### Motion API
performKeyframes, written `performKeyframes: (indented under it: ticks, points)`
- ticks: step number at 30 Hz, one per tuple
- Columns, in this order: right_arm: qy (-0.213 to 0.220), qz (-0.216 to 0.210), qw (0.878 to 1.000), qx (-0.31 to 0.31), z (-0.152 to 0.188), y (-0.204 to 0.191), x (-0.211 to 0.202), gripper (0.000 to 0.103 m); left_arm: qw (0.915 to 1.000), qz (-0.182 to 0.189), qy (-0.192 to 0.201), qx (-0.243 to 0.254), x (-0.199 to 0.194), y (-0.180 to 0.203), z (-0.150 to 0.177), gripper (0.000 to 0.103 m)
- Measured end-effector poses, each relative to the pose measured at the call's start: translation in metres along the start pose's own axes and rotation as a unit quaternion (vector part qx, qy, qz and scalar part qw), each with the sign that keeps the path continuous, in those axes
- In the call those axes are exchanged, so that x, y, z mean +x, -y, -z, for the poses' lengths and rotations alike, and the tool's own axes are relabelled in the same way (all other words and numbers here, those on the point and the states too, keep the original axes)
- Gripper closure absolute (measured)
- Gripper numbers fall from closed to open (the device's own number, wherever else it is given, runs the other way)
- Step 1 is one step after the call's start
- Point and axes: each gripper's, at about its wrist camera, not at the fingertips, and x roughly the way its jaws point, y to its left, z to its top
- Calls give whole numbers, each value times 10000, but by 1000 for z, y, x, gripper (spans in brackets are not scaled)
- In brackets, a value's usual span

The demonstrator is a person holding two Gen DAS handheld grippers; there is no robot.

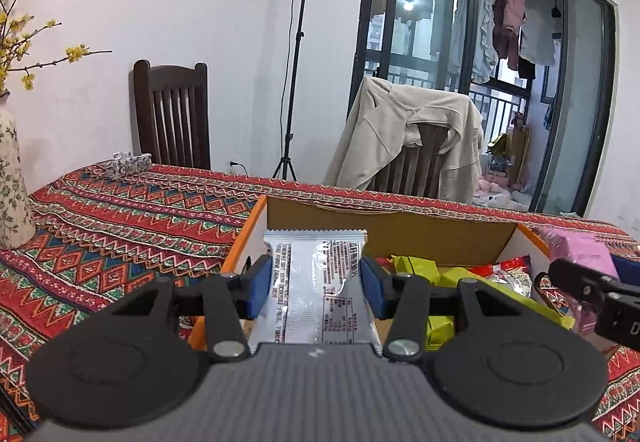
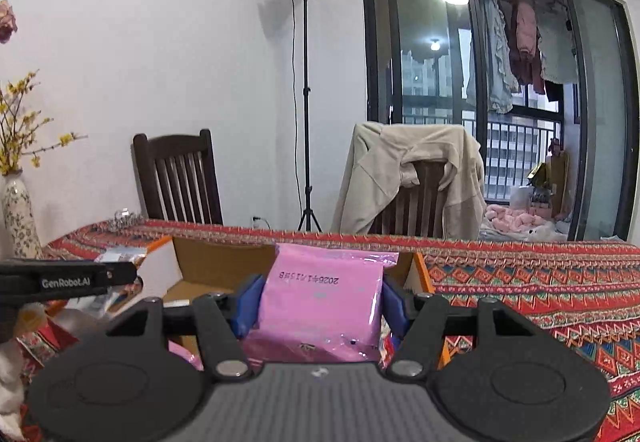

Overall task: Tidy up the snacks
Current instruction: 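Open both grippers to drop the pink packet and sachet inside, then withdraw both tools from the box back to the snacks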

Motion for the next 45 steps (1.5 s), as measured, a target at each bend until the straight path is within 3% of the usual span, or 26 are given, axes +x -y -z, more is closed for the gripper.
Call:
performKeyframes:
  ticks: [2, 4, 5, 6, 7, 8, 13, 25, 31, 39, 45]
  points:
    - [-44, -29, 10000, 7, 2, 1, 0, 41, 10000, -7, 44, -46, -1, -2, 2, 45]
    - [-24, -51, 10000, 36, 4, 3, -4, 39, 9998, 28, 140, -102, -3, -4, 3, 17]
    - [4, -59, 10000, 71, 4, 4, -6, 33, 9997, 29, 207, -132, -6, -5, 4, 12]
    - [20, -62, 9999, 129, 4, 5, -8, 19, 9995, 32, 284, -159, -8, -6, 4, 1]
    - [51, -82, 9998, 201, 5, 7, -10, 8, 9992, 46, 365, -179, -11, -6, 5, 0]
    - [86, -109, 9996, 261, 6, 8, -12, 5, 9990, 33, 413, -186, -12, -6, 6, 0]
    - [122, -81, 9993, 336, 8, 12, -15, 0, 9991, 59, 374, -192, -13, -5, 5, 0]
    - [112, -30, 9992, 393, 2, 13, -17, 0, 9980, 73, 570, -266, -26, 0, -4, 0]
    - [123, 92, 9990, 417, -10, 11, -27, 0, 9962, 381, 680, -396, -50, 2, -16, 0]
    - [85, 65, 9996, 245, -15, 7, -63, 0, 9945, 674, 764, -252, -91, -1, -18, 0]
    - [54, -9, 9996, 284, -8, 5, -100, 0, 9942, 725, 770, -181, -126, -9, -1, 0]
